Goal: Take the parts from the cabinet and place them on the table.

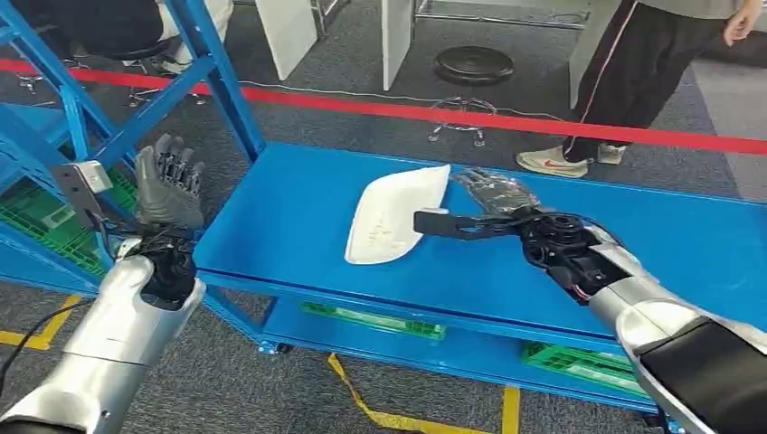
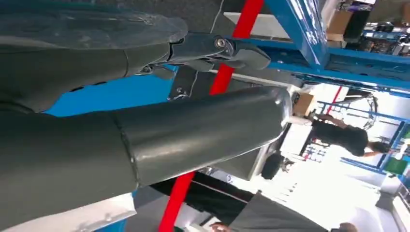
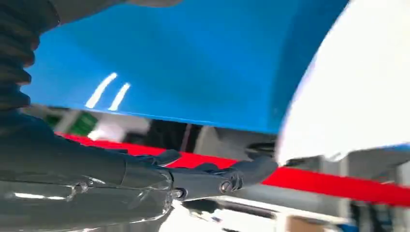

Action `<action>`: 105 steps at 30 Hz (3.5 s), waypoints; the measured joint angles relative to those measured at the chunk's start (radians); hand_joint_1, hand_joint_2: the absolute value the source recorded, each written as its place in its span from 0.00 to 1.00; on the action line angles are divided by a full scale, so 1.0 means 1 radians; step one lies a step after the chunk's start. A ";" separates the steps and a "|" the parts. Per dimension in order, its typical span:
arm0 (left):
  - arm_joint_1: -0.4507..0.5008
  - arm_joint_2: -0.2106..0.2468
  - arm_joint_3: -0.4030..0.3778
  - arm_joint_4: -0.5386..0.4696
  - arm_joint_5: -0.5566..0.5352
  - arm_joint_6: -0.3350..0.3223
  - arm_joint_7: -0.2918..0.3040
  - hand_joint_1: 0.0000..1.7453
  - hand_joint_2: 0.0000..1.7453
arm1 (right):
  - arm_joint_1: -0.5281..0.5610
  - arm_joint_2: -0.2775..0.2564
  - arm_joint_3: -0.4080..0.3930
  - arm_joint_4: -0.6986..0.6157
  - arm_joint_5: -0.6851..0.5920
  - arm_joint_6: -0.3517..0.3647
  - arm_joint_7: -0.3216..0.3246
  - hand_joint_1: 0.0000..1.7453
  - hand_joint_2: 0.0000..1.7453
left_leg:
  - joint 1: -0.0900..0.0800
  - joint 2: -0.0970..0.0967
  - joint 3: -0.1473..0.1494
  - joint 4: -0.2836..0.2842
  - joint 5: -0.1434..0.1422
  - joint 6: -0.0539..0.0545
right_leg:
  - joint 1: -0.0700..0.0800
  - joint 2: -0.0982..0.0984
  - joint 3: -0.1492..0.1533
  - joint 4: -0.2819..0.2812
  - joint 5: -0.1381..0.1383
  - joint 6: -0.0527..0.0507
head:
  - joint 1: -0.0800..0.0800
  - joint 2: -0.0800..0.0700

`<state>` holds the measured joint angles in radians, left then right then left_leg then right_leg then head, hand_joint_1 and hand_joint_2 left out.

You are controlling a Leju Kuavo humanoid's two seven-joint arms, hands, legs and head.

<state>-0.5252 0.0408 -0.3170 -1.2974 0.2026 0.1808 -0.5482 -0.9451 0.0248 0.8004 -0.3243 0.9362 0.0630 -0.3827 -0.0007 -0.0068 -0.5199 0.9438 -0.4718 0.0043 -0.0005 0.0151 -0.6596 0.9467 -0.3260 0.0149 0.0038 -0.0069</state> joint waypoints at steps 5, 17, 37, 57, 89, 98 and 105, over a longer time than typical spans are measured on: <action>-0.006 -0.006 0.000 0.000 0.001 0.000 0.000 0.00 0.00 | 0.020 0.024 0.040 -0.002 -0.007 0.026 -0.049 0.00 1.00 | 0.000 0.000 0.000 0.000 0.000 0.000 | 0.000 0.000 0.000 0.000 0.000 0.000 | 0.000 0.000; -0.017 -0.019 0.000 0.009 0.007 0.005 -0.005 0.00 0.00 | 0.026 0.046 0.086 -0.009 0.033 -0.017 -0.099 0.00 1.00 | 0.000 0.000 0.000 0.000 0.000 0.000 | 0.000 0.000 0.000 0.000 0.000 0.000 | 0.000 0.000; -0.020 -0.022 -0.001 0.024 0.018 0.006 -0.016 0.00 0.00 | 0.044 0.046 0.124 -0.008 0.072 -0.036 -0.104 1.00 1.00 | 0.000 0.000 0.000 0.000 0.000 0.000 | 0.000 0.000 0.000 0.000 0.000 0.000 | 0.000 0.000; -0.020 -0.021 -0.001 0.026 0.018 0.007 -0.015 0.00 0.00 | 0.030 0.043 0.124 -0.010 0.042 -0.021 -0.099 1.00 1.00 | 0.000 0.000 0.002 0.000 0.000 0.000 | 0.001 0.000 0.001 0.000 0.000 0.000 | 0.000 0.000; 0.003 -0.005 -0.001 0.038 0.006 0.035 -0.004 0.00 0.00 | -0.034 0.018 -0.102 -0.050 -0.368 0.061 -0.100 1.00 1.00 | 0.000 0.001 0.003 0.000 0.000 -0.001 | 0.000 0.001 0.002 0.001 0.000 0.000 | 0.000 0.000; 0.031 0.013 0.004 0.010 -0.013 0.048 0.018 0.00 0.00 | 0.001 -0.015 -0.243 -0.221 -0.736 0.063 -0.023 1.00 1.00 | 0.000 0.000 0.003 0.000 0.000 -0.001 | 0.000 0.001 0.002 0.001 0.000 0.000 | 0.000 0.000; 0.050 0.025 0.024 -0.020 -0.030 0.043 0.037 0.00 0.00 | 0.086 -0.051 -0.313 -0.436 -0.855 0.042 0.039 1.00 1.00 | 0.000 0.000 0.003 0.000 0.000 -0.001 | 0.000 0.001 0.002 0.001 0.000 0.000 | 0.000 0.000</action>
<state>-0.4752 0.0656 -0.2934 -1.3176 0.1728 0.2236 -0.5108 -0.8589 -0.0263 0.4876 -0.7598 0.0813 0.1053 -0.3441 -0.0006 -0.0064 -0.5172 0.9437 -0.4714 0.0036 -0.0002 0.0158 -0.6574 0.9473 -0.3259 0.0145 0.0038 -0.0072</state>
